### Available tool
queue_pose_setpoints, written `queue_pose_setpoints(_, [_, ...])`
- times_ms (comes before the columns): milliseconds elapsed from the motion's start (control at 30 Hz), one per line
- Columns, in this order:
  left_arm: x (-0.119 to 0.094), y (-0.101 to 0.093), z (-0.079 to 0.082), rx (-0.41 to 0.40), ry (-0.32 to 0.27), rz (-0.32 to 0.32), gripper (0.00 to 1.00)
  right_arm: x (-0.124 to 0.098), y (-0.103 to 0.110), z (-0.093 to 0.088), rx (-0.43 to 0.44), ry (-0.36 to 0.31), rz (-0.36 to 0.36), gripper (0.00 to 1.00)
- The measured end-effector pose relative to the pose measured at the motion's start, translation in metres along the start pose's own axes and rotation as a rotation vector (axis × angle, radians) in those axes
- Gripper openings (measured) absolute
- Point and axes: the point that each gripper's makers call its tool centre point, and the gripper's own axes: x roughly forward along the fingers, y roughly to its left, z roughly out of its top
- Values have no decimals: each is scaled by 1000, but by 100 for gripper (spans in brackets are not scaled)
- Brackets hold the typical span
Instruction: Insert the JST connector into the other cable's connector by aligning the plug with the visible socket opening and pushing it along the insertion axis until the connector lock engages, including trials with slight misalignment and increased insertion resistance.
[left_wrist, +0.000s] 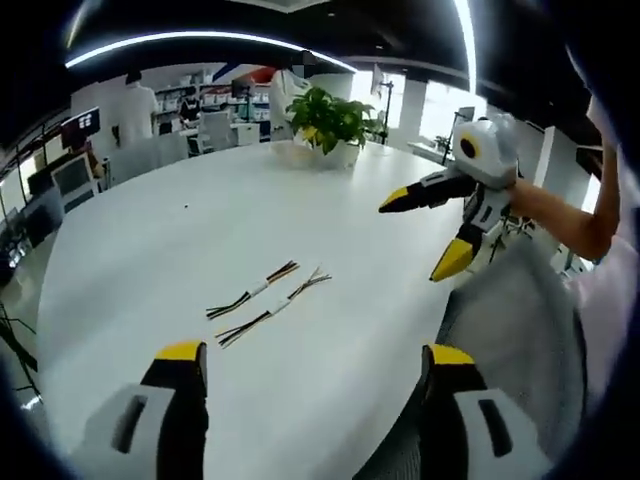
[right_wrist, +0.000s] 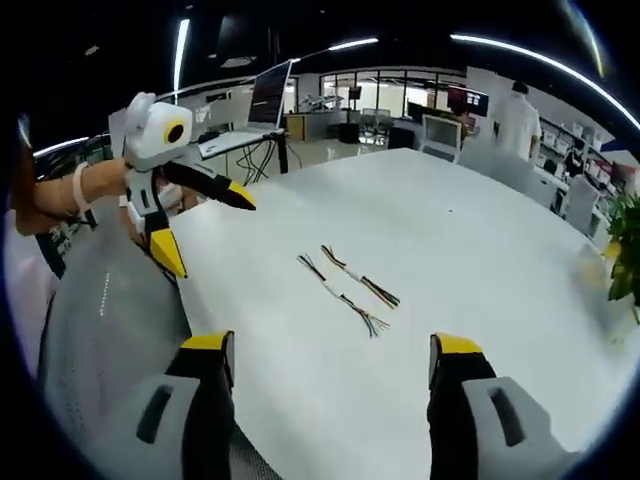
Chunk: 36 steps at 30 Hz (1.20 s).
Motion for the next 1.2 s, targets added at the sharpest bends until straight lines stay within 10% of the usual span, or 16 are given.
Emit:
queue_pose_setpoints(400, [-22, -3, -19, -73, 27, 78, 97, -10, 10, -3, 141, -20, -41, 97])
queue_pose_setpoints(1200, [-28, -4, -25, -160, 7, 148, 99, -12, 34, -17, 228, -18, -31, 100])
